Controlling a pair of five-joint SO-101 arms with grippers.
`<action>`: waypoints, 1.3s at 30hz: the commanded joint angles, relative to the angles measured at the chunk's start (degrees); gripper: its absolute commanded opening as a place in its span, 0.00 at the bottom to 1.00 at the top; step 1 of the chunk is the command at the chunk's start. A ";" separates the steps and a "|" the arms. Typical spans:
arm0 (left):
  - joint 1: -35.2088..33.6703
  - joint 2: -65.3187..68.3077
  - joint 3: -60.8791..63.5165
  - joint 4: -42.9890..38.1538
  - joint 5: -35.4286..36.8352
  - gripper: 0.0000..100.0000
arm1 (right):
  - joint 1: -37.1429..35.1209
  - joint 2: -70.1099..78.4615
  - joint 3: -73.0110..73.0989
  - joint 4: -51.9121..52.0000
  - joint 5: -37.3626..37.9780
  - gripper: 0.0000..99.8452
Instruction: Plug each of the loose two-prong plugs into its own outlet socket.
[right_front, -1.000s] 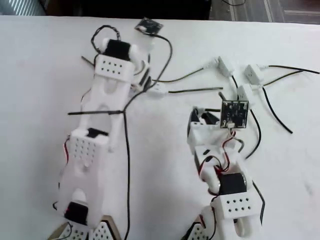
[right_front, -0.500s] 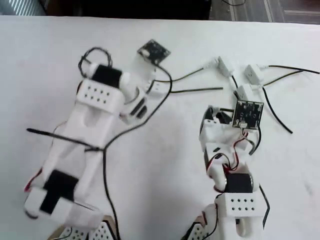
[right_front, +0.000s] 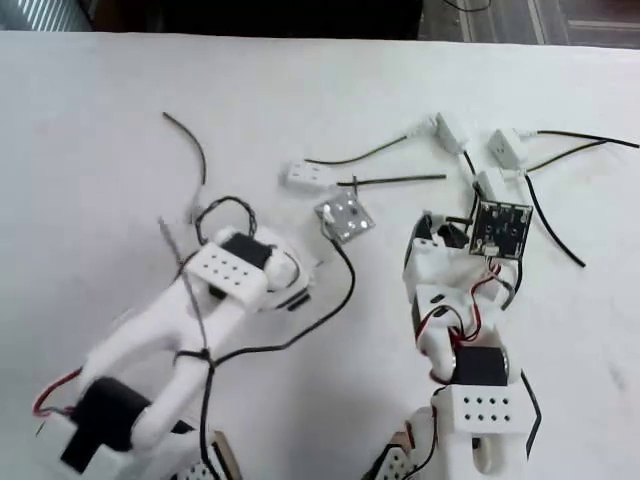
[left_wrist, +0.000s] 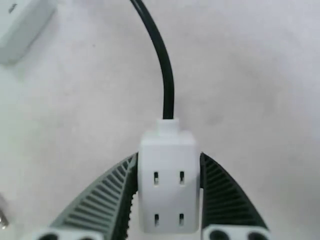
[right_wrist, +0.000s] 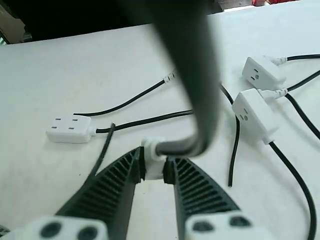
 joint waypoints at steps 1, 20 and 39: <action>0.92 6.90 -3.87 -4.66 -4.31 0.08 | 0.40 -1.27 -2.02 -0.75 0.53 0.02; -2.15 12.53 -19.87 6.07 -2.11 0.24 | 0.13 -1.19 -2.02 -0.75 2.46 0.02; -26.59 -21.05 -22.24 25.05 10.99 0.20 | -19.82 -1.10 -8.70 18.68 9.14 0.02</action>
